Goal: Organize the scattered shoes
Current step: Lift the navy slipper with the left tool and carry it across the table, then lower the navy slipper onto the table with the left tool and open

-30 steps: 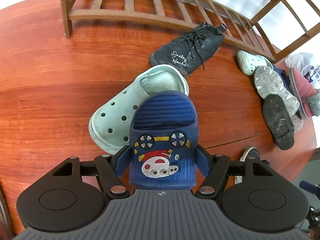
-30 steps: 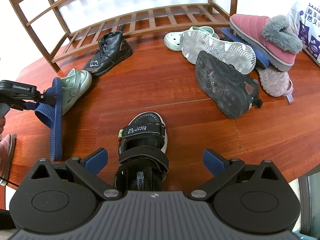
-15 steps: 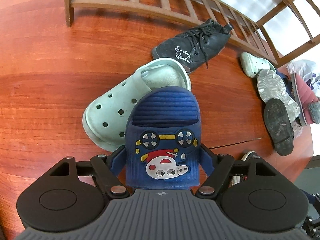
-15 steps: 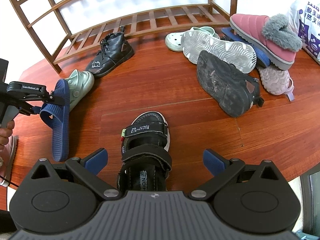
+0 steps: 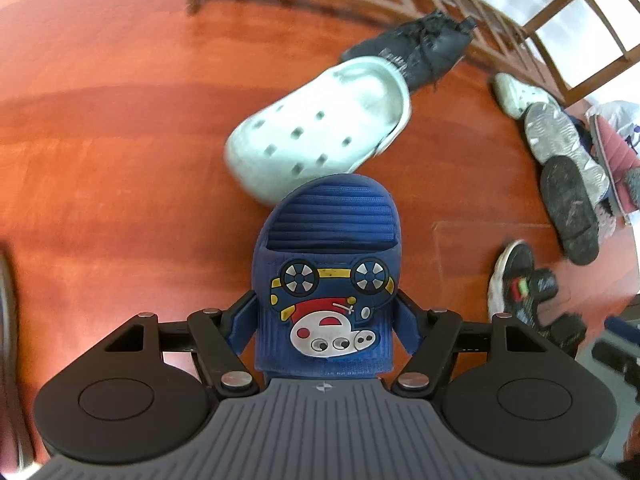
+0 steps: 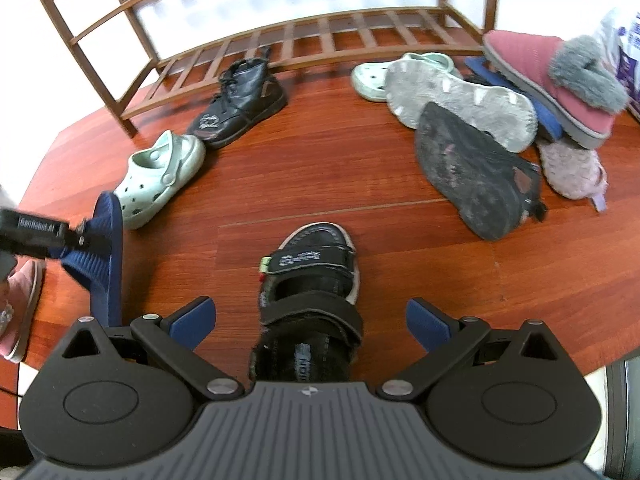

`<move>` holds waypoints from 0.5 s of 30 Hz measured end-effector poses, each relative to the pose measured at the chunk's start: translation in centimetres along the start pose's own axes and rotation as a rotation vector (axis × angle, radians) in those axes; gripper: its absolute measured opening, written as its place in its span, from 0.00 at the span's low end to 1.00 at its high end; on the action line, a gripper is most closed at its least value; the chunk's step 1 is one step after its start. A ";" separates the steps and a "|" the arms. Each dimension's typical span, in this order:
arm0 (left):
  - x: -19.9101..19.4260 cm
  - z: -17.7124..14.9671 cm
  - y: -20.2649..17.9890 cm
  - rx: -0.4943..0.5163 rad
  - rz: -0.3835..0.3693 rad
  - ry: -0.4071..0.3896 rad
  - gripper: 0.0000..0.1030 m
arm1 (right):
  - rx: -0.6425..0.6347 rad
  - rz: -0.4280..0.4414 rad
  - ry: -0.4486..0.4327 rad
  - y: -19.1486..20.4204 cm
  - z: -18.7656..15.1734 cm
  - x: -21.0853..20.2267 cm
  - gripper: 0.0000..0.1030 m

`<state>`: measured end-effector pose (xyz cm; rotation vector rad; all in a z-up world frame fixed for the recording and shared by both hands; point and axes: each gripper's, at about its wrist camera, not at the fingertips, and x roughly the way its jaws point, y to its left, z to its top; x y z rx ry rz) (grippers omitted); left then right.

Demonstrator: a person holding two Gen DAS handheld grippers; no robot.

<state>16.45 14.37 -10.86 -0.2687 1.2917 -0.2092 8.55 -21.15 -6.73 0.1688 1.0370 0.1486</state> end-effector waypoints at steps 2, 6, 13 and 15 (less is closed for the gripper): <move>-0.5 -0.9 0.6 -0.010 0.011 0.002 0.68 | -0.011 0.008 0.002 0.3 0.2 0.2 0.99; -1.3 -2.0 1.6 -0.010 0.044 0.003 0.68 | -0.032 0.024 0.007 0.9 0.5 0.5 0.99; -1.7 -2.8 2.7 -0.004 0.118 0.002 0.69 | -0.068 0.052 0.016 1.9 1.1 1.1 0.99; -1.4 -2.7 2.9 -0.012 0.125 0.003 0.69 | -0.079 0.061 0.019 2.2 1.3 1.3 0.99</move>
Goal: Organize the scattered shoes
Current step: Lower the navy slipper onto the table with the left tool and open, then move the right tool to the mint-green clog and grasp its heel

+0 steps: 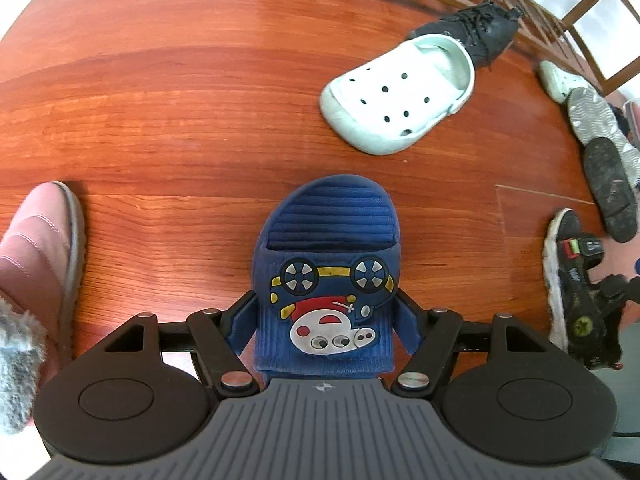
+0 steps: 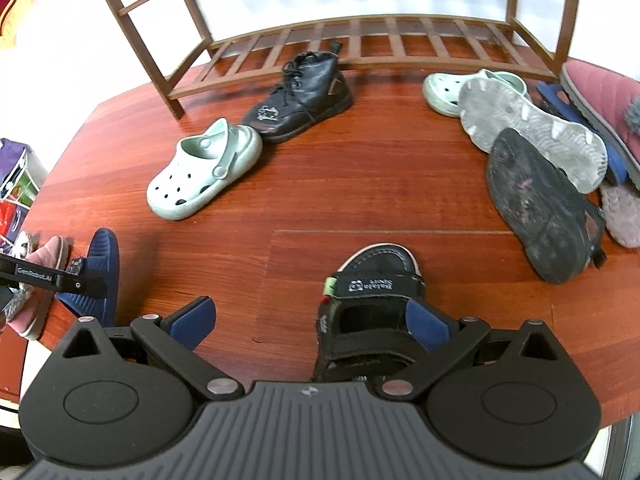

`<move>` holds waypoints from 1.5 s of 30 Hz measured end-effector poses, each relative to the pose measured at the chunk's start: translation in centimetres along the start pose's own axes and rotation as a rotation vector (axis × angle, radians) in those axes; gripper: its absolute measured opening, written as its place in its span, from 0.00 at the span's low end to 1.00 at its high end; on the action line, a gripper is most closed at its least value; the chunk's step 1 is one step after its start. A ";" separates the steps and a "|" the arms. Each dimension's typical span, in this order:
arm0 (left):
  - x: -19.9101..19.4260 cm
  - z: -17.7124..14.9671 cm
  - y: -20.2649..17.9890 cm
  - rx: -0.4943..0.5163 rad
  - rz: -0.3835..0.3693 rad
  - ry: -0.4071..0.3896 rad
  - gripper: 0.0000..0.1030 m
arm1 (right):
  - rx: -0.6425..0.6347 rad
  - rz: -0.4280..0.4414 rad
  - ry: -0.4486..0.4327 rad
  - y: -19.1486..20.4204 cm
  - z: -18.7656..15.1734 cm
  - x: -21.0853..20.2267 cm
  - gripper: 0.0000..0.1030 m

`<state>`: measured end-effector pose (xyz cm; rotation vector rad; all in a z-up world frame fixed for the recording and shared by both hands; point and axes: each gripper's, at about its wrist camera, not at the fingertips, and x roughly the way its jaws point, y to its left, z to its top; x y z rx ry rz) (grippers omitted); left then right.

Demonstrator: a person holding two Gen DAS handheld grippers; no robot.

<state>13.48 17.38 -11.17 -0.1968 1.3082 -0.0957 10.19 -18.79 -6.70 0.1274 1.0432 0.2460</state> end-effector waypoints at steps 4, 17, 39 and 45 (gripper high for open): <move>0.6 0.2 0.0 -0.012 0.011 0.007 0.72 | -0.021 0.016 0.005 0.5 0.4 0.4 0.99; -0.2 0.3 0.0 -0.038 -0.012 0.016 0.83 | -0.063 0.045 0.013 2.2 1.1 0.7 0.99; -8.4 -2.0 1.5 -0.057 -0.091 -0.100 0.87 | -0.212 0.054 0.021 7.7 9.2 6.5 0.99; -8.9 -3.3 1.8 -0.053 -0.089 -0.105 0.88 | -0.253 0.052 0.028 9.0 11.5 8.7 0.99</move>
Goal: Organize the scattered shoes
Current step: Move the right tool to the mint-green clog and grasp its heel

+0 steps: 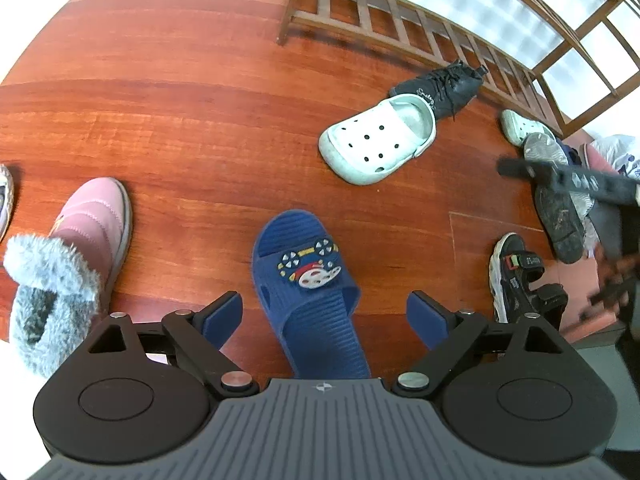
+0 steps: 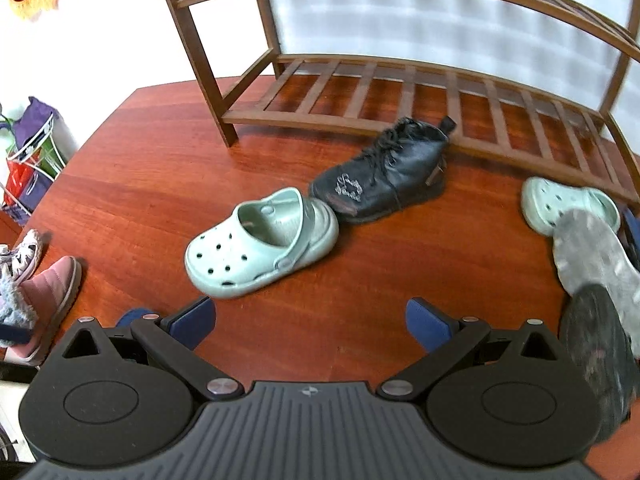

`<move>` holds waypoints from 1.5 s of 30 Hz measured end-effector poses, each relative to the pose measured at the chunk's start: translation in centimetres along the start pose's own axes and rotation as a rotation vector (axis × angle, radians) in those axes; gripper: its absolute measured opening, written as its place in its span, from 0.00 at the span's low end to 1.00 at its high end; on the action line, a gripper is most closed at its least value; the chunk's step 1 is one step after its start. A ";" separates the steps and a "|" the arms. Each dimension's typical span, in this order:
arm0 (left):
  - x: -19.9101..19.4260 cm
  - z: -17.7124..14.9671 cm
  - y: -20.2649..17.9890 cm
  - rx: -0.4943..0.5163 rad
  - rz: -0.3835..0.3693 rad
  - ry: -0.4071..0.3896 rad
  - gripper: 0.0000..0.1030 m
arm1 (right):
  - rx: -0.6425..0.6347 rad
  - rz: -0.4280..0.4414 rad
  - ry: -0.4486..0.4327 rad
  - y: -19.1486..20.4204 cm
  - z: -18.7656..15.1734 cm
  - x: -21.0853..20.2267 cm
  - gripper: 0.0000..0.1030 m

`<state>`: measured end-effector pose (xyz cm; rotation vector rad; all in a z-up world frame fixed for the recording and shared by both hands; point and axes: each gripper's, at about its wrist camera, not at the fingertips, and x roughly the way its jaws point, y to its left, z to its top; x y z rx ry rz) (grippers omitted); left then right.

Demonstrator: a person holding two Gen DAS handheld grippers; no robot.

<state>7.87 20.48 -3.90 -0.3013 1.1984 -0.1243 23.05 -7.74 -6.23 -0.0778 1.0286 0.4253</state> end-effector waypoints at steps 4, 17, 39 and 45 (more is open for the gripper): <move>-0.2 -0.8 0.6 -0.021 -0.001 0.001 0.88 | -0.015 0.000 0.017 0.3 1.1 1.5 0.94; -0.9 -2.2 3.2 -0.120 0.026 -0.012 0.88 | -0.062 -0.002 0.070 1.2 4.6 6.4 0.63; -0.9 -1.9 5.9 -0.171 -0.008 -0.013 0.88 | -0.079 0.062 0.153 5.0 3.3 6.8 0.07; -0.7 -1.8 6.2 -0.156 -0.023 -0.006 0.88 | -0.078 0.113 0.174 7.0 1.5 5.4 0.05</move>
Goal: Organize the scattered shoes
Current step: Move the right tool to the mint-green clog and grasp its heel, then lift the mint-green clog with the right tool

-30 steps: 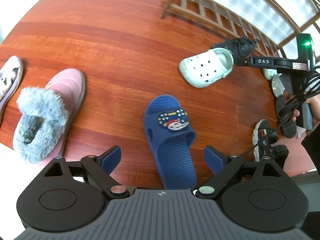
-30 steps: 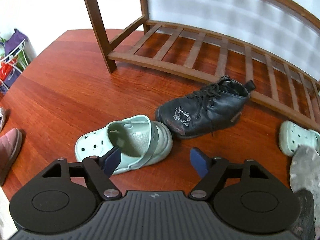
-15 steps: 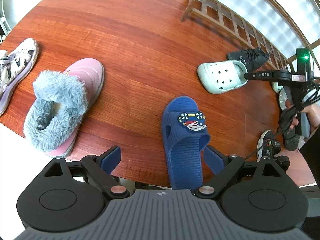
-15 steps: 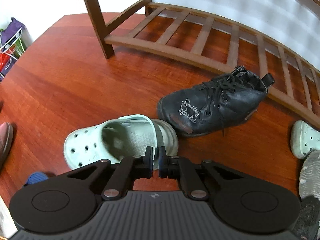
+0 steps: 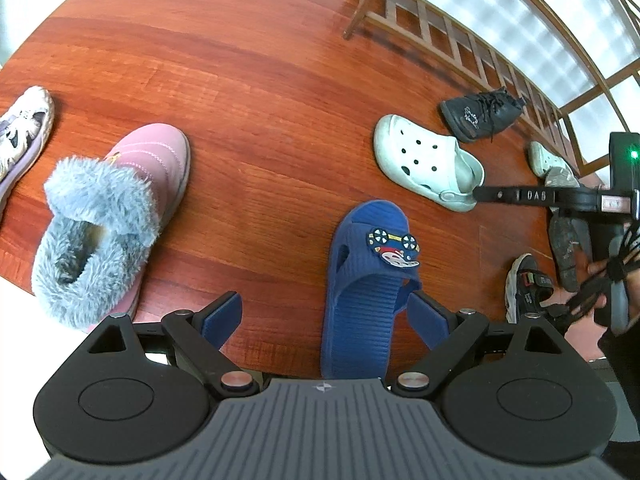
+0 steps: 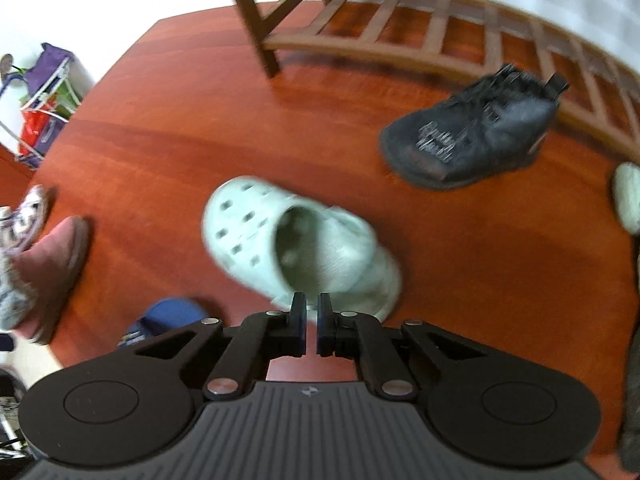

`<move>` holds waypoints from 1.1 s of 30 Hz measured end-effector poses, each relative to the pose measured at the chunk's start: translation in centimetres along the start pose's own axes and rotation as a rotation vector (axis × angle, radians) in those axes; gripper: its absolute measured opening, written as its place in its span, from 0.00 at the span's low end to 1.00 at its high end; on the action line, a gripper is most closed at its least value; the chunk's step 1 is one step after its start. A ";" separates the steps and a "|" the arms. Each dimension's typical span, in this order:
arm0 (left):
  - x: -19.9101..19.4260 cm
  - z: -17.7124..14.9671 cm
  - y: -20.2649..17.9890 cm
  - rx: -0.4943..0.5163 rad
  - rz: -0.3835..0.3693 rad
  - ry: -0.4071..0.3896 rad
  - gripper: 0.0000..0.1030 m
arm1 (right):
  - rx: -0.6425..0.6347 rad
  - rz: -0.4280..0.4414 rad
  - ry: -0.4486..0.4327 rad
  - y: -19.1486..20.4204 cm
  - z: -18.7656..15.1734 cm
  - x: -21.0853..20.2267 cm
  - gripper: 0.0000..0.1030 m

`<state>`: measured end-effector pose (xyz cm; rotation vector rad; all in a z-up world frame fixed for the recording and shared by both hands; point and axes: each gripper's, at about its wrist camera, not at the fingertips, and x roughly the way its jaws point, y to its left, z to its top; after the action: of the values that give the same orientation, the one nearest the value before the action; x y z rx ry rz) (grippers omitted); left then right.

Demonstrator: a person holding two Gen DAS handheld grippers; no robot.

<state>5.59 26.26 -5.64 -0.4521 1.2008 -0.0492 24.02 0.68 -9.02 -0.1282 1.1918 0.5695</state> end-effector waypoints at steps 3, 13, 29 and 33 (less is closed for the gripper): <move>0.0 0.0 0.2 0.006 -0.005 0.005 0.88 | -0.019 0.013 -0.001 1.0 -0.5 -0.5 0.09; -0.2 -0.7 0.2 0.019 0.005 0.013 0.88 | -0.228 -0.020 -0.039 2.2 0.8 -0.6 0.72; -1.1 -3.1 0.0 -0.075 0.069 -0.007 0.88 | -0.528 -0.020 -0.030 2.2 2.4 2.0 0.99; -1.3 -3.6 0.1 -0.099 0.083 -0.006 0.88 | -0.577 -0.006 -0.018 2.0 2.5 3.0 0.99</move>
<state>1.85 25.56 -5.53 -0.4886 1.2181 0.0831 25.89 4.38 -10.40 -0.6143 0.9811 0.8955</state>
